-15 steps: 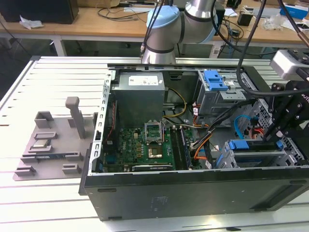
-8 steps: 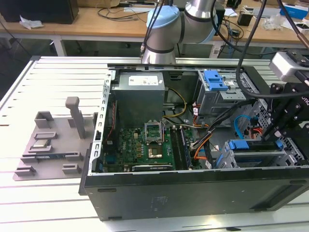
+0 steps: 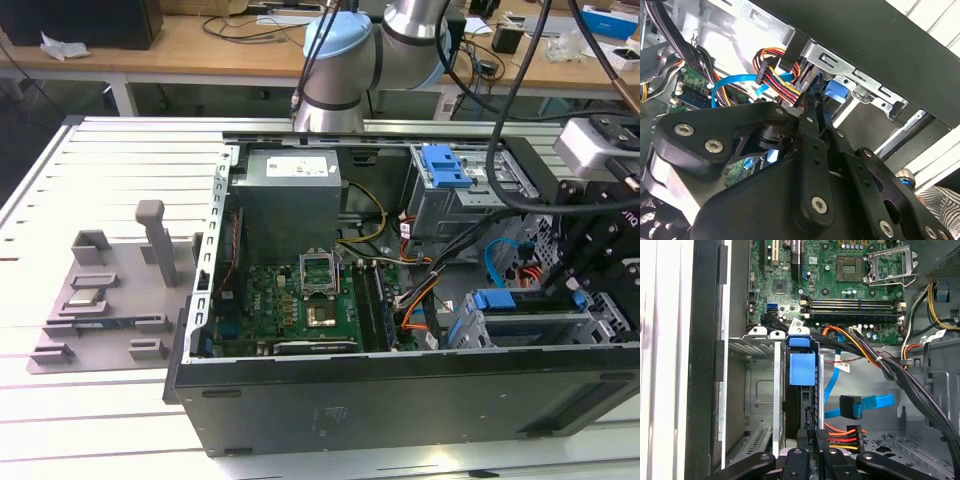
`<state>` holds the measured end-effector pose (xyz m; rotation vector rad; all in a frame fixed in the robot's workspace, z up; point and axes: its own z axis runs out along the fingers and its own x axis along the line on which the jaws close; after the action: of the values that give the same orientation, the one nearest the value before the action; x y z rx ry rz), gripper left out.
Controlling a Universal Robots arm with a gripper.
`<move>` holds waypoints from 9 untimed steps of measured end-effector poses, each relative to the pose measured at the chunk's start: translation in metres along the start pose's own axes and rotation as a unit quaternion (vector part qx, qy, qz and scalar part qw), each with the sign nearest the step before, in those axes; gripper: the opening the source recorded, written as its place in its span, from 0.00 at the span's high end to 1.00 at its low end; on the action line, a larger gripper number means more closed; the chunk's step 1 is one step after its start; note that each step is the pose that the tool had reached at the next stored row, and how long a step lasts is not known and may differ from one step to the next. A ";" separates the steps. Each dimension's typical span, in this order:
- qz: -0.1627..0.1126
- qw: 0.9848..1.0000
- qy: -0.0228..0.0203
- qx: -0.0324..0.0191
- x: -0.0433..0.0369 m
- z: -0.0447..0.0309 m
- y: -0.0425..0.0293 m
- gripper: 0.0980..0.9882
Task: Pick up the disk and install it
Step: 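Insert the first disk wire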
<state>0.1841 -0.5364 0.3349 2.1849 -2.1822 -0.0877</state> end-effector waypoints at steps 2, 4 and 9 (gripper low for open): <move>0.000 1.000 0.000 0.000 0.0001 0.0005 0.0000 0.91; 0.000 1.000 -0.001 0.000 0.0002 0.0012 -0.0001 0.90; 0.000 1.000 0.000 0.000 -0.0002 -0.0108 0.0009 0.83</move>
<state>0.1840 -0.5363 0.3457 2.1852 -2.1826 -0.0885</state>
